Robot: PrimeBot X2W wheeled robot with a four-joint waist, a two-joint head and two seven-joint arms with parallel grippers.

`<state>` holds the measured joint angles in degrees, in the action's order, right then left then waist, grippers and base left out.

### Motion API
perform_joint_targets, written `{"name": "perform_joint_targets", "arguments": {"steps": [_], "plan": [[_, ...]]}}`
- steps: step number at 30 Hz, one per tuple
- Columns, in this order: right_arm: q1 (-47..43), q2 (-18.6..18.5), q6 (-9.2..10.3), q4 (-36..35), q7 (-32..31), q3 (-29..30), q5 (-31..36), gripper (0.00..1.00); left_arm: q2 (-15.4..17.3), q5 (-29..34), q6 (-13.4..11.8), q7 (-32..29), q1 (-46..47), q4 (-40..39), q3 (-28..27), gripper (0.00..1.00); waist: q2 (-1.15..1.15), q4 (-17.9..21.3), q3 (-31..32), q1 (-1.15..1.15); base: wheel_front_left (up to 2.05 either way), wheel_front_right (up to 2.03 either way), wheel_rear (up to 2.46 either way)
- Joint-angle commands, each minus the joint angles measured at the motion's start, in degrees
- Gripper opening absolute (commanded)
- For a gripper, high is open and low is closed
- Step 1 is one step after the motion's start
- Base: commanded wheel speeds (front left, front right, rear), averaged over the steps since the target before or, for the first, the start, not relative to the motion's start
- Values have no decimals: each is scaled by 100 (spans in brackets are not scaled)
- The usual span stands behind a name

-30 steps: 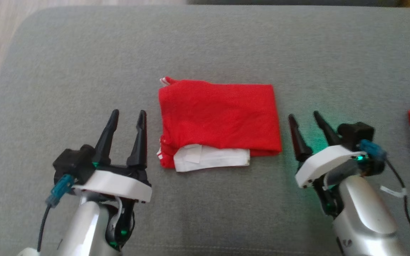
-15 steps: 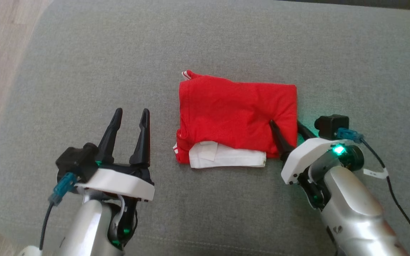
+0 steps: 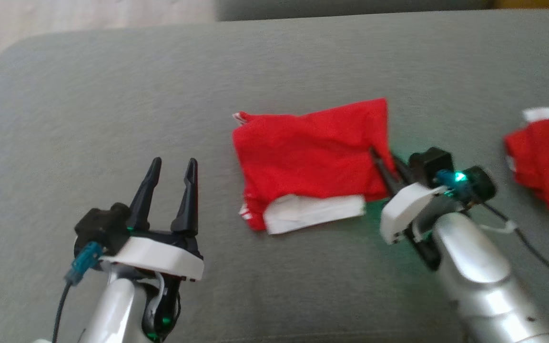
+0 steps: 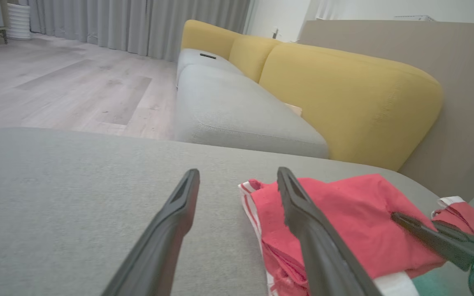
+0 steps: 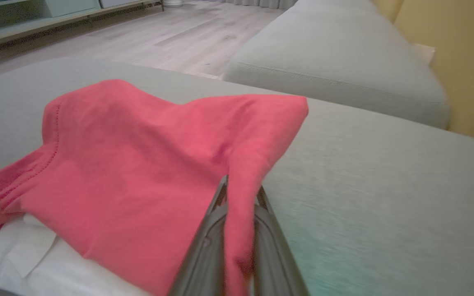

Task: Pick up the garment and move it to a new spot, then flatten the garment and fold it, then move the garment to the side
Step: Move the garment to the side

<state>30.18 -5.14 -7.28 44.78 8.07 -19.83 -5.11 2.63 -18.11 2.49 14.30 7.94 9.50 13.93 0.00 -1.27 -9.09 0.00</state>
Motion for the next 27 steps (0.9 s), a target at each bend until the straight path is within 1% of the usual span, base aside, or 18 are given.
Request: {"name": "perform_joint_targets", "arguments": {"steps": [1,4,7,12,17,20,24,27], "plan": [[177,-90,-21,-216,50,-52,34,0,25,66,10,70,138,-186,-171,100,0,383,96,0,0,0,0],[163,-487,-21,-521,-42,-73,108,0,25,68,38,70,164,-197,-58,100,0,733,78,0,0,0,0],[197,-1020,-21,-826,-179,-22,107,0,25,67,47,70,271,-210,78,100,0,982,-23,0,0,0,0],[283,-1852,-21,-1280,-442,159,-1,0,25,97,66,70,504,-219,282,100,0,1196,-260,0,0,0,0],[246,-2653,-21,-1495,-669,441,-25,0,25,140,90,70,668,-230,393,100,0,1193,-521,0,0,0,0],[214,-3036,-21,-1532,-807,670,38,0,25,156,115,70,748,-234,399,100,0,1131,-699,0,0,0,0],[117,-3356,-21,-1517,-1012,1083,190,0,25,167,149,70,864,-252,391,100,0,1013,-929,0,0,0,0],[26,-3422,-21,-1531,-1149,1431,319,0,25,178,170,70,931,-261,374,100,0,949,-1070,0,0,0,0]]}}
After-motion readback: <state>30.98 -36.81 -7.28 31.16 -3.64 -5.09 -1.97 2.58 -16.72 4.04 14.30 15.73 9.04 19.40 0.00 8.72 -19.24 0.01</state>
